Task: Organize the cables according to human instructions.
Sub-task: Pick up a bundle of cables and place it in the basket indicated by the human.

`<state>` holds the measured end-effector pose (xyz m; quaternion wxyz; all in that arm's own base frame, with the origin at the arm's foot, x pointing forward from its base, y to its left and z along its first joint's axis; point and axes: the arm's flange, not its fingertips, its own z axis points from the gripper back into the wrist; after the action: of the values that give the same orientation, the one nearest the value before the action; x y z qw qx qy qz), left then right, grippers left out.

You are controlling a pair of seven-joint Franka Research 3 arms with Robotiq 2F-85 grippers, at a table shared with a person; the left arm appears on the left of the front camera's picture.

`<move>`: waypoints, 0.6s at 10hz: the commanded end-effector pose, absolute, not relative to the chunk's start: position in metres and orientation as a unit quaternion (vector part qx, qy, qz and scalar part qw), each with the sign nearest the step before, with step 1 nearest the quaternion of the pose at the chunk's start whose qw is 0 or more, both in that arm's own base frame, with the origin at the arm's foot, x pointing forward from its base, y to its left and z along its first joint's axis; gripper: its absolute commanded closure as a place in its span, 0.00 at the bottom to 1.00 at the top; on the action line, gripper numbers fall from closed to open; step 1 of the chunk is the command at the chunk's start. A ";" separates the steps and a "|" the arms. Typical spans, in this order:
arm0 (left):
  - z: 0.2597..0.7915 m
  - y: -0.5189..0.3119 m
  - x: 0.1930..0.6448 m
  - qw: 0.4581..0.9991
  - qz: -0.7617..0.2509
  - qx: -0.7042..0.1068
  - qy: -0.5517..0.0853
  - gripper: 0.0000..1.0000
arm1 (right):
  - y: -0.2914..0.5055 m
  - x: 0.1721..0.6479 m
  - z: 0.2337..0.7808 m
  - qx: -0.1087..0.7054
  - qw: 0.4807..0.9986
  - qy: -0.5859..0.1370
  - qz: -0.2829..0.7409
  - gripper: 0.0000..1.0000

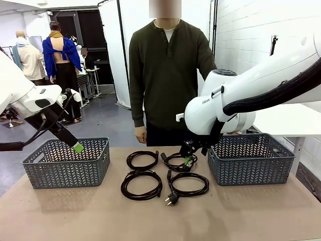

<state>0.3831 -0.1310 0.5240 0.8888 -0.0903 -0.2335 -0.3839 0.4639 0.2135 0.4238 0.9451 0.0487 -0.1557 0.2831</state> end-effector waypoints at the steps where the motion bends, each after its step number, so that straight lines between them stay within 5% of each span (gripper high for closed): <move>1: 0.523 -0.129 0.383 0.886 -0.386 -0.098 -0.238 0.00 | 0.212 0.463 0.427 0.048 0.944 -0.162 0.284 0.00; 6: 0.523 -0.129 0.383 0.886 -0.386 -0.098 -0.238 0.00 | 0.212 0.463 0.427 0.048 0.944 -0.162 0.284 0.00</move>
<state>0.3831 -0.1312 0.5240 0.8891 -0.0919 -0.2336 -0.3829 0.4634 0.2138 0.4272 0.9445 0.0484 -0.1589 0.2836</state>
